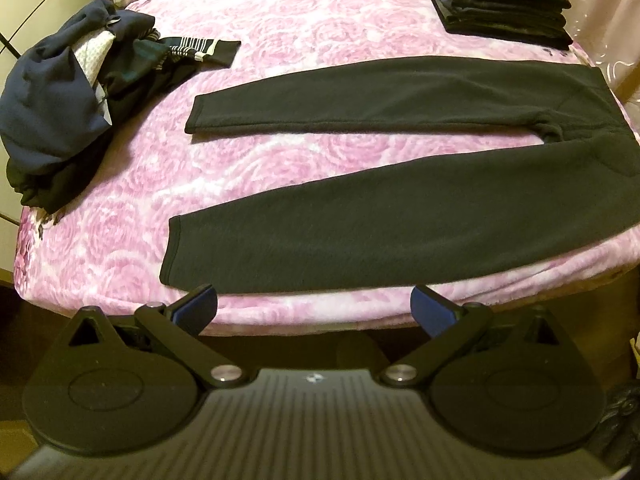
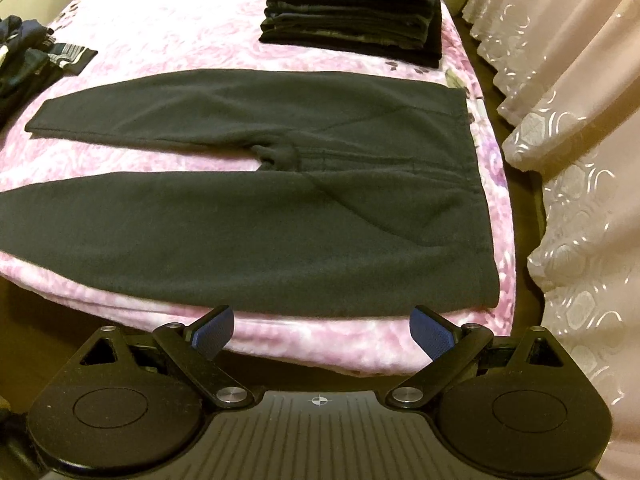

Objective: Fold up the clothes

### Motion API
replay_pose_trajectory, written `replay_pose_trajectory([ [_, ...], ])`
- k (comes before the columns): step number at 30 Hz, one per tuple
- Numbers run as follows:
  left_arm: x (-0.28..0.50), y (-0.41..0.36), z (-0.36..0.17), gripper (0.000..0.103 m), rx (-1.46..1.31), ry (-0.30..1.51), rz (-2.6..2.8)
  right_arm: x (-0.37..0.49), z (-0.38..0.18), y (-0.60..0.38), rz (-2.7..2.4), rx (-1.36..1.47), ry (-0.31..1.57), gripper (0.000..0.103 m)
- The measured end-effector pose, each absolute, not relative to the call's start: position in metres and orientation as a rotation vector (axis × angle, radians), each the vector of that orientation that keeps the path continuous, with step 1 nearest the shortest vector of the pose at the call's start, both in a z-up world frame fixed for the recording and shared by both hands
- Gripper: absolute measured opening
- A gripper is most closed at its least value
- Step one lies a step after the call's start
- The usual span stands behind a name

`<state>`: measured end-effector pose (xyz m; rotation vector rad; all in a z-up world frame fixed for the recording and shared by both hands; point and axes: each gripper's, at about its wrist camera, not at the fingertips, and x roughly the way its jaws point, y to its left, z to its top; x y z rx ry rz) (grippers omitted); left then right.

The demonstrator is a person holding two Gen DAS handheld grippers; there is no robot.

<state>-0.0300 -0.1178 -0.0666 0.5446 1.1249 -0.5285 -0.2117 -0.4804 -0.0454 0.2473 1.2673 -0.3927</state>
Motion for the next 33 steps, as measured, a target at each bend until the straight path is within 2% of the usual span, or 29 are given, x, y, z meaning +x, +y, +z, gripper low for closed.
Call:
replay_pose_trajectory([
  [8,-0.030,-0.118,-0.062,0.101,0.555,1.099,-0.533,-0.215,-0.040,-0.491,-0.347,0.194,1.212,0.097],
  [14,0.001,-0.123,-0.053,0.096,0.623,1.014,-0.592,-0.191,-0.028,-0.517,-0.286,0.063,1.134,0.097],
  [18,0.046,-0.137,-0.051,0.095,0.681,0.965,-0.641,-0.155,-0.031,-0.535,-0.283,-0.017,1.131,0.097],
  [22,0.106,-0.165,-0.073,0.094,0.764,0.928,-0.731,-0.114,-0.044,-0.555,-0.278,-0.054,1.139,0.097],
  [25,0.157,-0.188,-0.106,0.082,0.827,0.923,-0.818,-0.081,-0.062,-0.574,-0.273,-0.063,1.156,0.096],
  [26,0.174,-0.196,-0.118,0.075,0.848,0.921,-0.847,-0.070,-0.068,-0.580,-0.272,-0.066,1.162,0.090],
  [27,0.191,-0.204,-0.129,0.073,0.868,0.919,-0.875,-0.060,-0.073,-0.586,-0.270,-0.069,1.168,0.071],
  [28,0.208,-0.212,-0.140,0.072,0.889,0.917,-0.904,-0.049,-0.079,-0.592,-0.269,-0.072,1.173,0.062],
  [33,0.283,-0.246,-0.198,0.063,1.008,0.901,-1.057,-0.001,-0.110,-0.618,-0.252,-0.085,1.209,0.062],
])
